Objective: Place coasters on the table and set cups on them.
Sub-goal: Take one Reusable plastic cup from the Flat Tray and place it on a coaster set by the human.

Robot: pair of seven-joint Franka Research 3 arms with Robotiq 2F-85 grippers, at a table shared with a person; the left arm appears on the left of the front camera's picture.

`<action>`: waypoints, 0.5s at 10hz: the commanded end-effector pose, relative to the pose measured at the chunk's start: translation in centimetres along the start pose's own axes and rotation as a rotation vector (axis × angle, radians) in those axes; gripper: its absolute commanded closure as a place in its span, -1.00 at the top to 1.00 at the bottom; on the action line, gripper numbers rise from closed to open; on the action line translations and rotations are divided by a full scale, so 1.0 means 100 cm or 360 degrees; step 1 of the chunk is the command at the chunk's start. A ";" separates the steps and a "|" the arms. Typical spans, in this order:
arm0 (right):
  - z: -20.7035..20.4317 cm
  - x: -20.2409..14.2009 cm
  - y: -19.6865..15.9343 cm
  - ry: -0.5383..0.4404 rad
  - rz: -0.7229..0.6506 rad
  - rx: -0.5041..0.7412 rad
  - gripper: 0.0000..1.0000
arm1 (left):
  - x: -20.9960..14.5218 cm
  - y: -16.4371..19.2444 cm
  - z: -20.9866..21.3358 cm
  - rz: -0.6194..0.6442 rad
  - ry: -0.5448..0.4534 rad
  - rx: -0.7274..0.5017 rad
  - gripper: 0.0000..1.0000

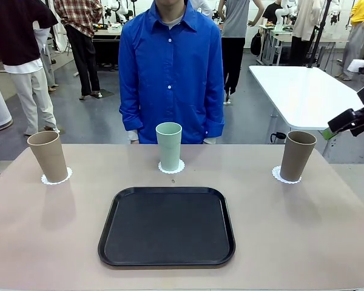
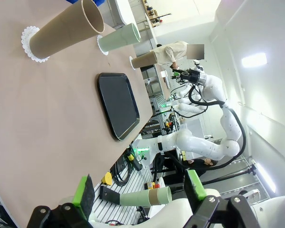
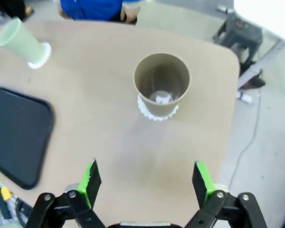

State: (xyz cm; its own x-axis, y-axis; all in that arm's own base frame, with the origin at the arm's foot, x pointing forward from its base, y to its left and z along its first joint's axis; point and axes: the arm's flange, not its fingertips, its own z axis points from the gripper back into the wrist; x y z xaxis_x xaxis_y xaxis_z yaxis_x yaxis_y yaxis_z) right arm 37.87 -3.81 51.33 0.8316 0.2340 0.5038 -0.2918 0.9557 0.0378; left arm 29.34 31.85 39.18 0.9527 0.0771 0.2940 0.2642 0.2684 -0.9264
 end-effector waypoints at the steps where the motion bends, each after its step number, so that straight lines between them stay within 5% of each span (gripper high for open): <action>1: 0.008 0.003 0.024 0.0230 0.0041 -0.0160 1.00 | -0.001 -0.003 0.000 0.0026 -0.0007 0.0018 1.00; 5: 0.001 0.017 0.051 0.0468 0.0068 -0.0289 1.00 | -0.001 -0.003 0.000 0.0026 -0.0007 0.0018 1.00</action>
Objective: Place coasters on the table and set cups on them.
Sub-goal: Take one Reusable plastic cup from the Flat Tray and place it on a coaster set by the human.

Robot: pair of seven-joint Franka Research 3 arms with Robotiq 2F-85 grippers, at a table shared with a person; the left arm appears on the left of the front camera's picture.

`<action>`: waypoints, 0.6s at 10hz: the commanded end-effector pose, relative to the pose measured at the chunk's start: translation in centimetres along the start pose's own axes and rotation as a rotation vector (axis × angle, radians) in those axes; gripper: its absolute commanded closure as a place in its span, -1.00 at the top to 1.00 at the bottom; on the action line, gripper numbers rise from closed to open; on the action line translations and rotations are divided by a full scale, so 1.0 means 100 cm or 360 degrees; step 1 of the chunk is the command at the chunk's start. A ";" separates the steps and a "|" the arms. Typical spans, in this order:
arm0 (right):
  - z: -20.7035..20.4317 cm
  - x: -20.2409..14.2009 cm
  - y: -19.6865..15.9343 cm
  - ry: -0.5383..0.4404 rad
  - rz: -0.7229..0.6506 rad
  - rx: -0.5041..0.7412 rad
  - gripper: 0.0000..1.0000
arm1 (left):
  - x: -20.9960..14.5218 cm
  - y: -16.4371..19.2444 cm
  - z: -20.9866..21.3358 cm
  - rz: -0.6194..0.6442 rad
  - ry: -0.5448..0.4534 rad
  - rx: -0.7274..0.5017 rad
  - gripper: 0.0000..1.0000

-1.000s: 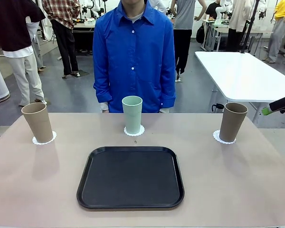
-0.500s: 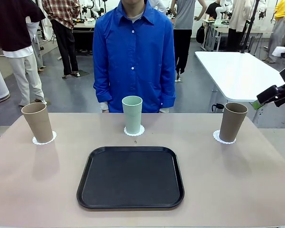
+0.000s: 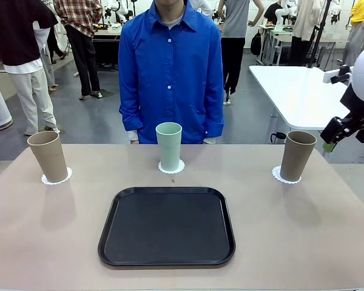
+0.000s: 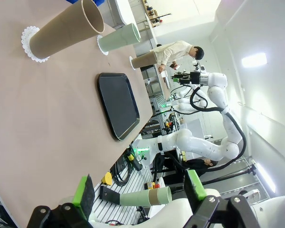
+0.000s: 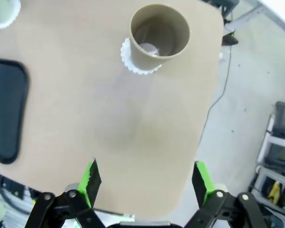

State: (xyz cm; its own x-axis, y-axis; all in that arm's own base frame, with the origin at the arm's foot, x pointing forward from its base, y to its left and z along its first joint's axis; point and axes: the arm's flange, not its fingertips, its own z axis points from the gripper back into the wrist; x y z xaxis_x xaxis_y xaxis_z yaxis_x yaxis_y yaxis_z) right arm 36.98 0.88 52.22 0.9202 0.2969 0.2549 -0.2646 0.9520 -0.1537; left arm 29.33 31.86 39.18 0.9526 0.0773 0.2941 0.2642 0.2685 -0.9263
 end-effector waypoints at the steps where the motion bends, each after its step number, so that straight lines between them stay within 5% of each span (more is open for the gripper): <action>1: -0.006 0.014 0.001 0.0051 -0.0029 0.0087 1.00 | 0.000 -0.003 0.000 0.0026 -0.0007 0.0018 1.00; 6: 0.000 0.000 0.000 0.0000 0.0000 0.0000 1.00 | 0.000 -0.003 0.000 0.0026 -0.0007 0.0018 1.00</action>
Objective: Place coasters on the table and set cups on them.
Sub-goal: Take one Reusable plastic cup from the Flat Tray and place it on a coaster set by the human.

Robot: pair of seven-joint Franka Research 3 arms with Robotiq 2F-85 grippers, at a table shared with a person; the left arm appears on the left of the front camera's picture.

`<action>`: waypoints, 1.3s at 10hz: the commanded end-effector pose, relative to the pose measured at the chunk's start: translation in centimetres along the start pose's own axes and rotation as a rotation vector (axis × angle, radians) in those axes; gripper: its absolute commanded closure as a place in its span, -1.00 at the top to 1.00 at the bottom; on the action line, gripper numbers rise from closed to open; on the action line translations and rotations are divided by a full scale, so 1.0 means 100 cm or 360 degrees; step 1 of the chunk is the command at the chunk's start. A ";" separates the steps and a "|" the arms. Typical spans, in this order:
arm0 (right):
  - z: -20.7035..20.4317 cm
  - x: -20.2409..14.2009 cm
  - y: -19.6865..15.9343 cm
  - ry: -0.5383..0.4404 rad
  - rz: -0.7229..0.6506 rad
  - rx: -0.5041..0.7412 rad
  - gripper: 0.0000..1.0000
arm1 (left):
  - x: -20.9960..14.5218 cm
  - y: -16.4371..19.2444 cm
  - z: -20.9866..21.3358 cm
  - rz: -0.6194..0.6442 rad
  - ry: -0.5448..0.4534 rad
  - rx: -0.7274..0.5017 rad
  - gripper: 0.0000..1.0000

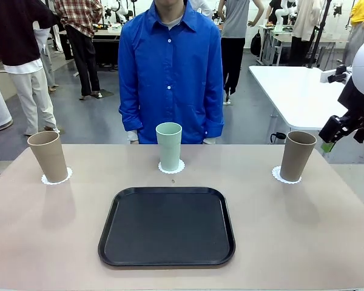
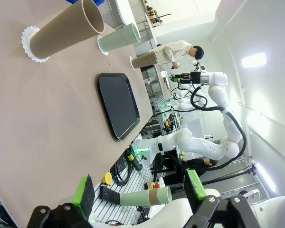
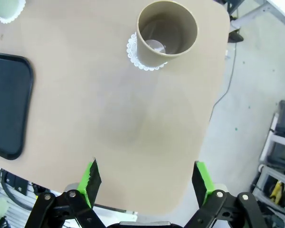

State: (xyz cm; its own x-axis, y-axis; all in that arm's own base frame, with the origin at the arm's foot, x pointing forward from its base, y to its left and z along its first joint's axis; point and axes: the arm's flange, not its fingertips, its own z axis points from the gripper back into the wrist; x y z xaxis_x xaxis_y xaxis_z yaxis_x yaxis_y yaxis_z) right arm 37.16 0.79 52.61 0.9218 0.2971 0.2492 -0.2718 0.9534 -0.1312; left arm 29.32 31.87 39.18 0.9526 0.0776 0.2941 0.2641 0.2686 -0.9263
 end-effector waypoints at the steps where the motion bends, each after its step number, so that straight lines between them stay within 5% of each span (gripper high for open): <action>1: -0.003 -0.002 0.002 -0.0009 -0.0001 -0.0038 1.00 | 0.000 -0.003 0.000 0.0026 -0.0006 0.0017 1.00; 8: 0.000 0.000 0.001 0.0001 0.0002 0.0001 1.00 | 0.000 -0.003 0.000 0.0026 -0.0006 0.0017 1.00; 10: -0.005 -0.032 -0.071 -0.0024 -0.0479 0.0588 1.00 | 0.000 -0.003 0.000 0.0026 -0.0006 0.0017 1.00; 13: -0.015 -0.073 -0.124 -0.0036 -0.0646 0.1059 1.00 | 0.000 -0.003 0.000 0.0026 -0.0006 0.0017 1.00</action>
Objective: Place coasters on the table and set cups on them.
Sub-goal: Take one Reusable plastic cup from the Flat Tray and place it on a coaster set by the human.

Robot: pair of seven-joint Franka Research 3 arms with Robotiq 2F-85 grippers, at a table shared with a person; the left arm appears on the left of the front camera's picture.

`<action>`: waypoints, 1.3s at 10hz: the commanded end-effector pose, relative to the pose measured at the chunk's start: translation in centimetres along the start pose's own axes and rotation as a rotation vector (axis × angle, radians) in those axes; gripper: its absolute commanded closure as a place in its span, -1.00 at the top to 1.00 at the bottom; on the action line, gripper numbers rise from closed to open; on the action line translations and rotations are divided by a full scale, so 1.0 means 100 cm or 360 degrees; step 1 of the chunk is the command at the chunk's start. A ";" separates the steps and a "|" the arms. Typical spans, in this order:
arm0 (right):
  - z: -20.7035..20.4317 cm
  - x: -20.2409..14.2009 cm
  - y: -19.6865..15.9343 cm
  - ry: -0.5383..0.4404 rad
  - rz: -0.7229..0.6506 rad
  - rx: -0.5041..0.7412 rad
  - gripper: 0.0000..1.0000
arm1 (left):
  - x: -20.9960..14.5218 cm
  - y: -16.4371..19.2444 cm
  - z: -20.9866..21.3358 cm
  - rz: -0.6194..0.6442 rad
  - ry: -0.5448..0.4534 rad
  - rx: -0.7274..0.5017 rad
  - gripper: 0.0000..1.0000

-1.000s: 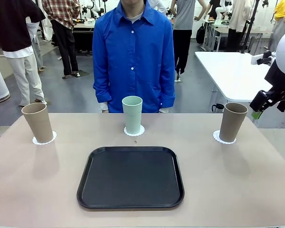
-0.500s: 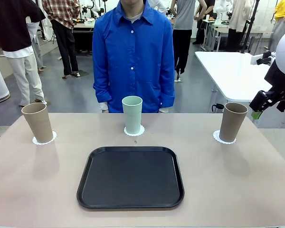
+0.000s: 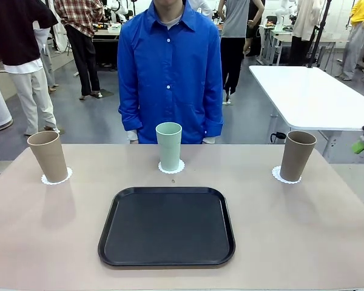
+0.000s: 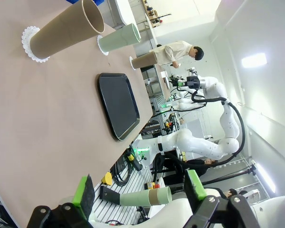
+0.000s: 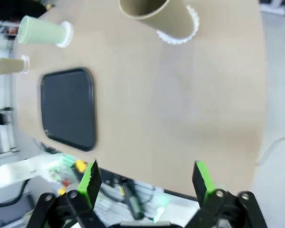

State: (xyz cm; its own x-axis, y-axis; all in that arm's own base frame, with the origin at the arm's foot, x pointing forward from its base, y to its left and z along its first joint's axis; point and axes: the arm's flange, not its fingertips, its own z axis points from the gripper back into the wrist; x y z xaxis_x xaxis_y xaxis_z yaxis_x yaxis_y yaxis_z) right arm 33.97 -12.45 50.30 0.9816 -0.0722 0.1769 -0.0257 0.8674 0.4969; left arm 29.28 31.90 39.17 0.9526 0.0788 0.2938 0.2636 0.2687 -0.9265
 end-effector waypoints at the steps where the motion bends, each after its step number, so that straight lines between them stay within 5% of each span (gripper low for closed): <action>1: 0.017 -0.004 -0.023 0.0002 0.0020 0.0276 1.00 | 0.000 -0.004 -0.001 0.0025 -0.0004 0.0017 1.00; 6: 0.007 -0.002 -0.114 -0.0060 0.0167 0.0686 1.00 | 0.000 -0.004 -0.001 0.0025 -0.0004 0.0017 1.00; 9: 0.031 -0.017 -0.137 -0.0043 0.0240 0.0800 1.00 | 0.000 -0.004 -0.001 0.0025 -0.0004 0.0017 1.00; 13: 0.039 -0.013 -0.158 -0.0235 0.0230 0.1071 1.00 | 0.000 -0.004 -0.001 0.0025 -0.0004 0.0017 1.00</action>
State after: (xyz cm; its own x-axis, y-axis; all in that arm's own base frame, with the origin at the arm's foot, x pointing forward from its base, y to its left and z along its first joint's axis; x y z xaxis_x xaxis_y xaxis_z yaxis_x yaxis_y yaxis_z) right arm 31.19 -27.48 46.19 0.9370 -0.0828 0.3395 -0.2728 0.4338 0.8587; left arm 29.27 31.91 39.17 0.9526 0.0791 0.2939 0.2636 0.2689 -0.9264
